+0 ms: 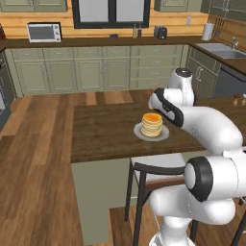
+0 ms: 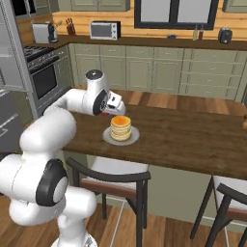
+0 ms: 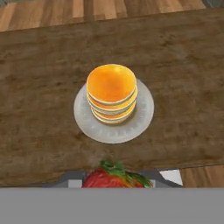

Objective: Take the strawberry from the fridge and place it on top of the pancake, located on the dining counter.

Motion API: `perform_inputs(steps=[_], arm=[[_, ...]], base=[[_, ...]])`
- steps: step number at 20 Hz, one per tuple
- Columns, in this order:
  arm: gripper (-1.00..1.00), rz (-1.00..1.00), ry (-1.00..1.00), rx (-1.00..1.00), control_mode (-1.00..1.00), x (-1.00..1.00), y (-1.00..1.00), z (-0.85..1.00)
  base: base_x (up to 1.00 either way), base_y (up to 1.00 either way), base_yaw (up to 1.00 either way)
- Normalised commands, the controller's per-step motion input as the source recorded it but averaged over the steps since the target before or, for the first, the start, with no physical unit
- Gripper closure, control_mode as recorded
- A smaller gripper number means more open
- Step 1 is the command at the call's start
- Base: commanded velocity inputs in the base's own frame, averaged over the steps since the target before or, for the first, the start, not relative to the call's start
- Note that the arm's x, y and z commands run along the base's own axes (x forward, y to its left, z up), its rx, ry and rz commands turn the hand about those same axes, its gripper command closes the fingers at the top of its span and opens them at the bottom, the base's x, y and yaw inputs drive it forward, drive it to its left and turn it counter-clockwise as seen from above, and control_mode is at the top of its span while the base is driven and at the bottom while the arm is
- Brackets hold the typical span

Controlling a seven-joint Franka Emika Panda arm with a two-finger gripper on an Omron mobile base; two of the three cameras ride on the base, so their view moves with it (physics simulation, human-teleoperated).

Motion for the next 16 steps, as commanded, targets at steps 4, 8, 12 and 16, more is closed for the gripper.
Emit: perform_inputs(steps=[4, 8, 12, 16], arm=[[1.00, 0.00, -0.02, -0.02, -1.00, 1.00, 0.00, -0.63], [1.00, 0.00, -0.03, 0.00, -1.00, 1.00, -0.06, -0.72], [1.00, 0.01, 0.03, 0.00, -1.00, 1.00, -0.15, -0.51], [1.00, 0.00, 0.04, 0.00, -1.00, 0.58, -0.14, -0.37]], base=[[0.00, 0.00, 0.00], [0.00, 0.00, 0.00], [0.00, 0.00, 0.00], [0.00, 0.00, 0.00]])
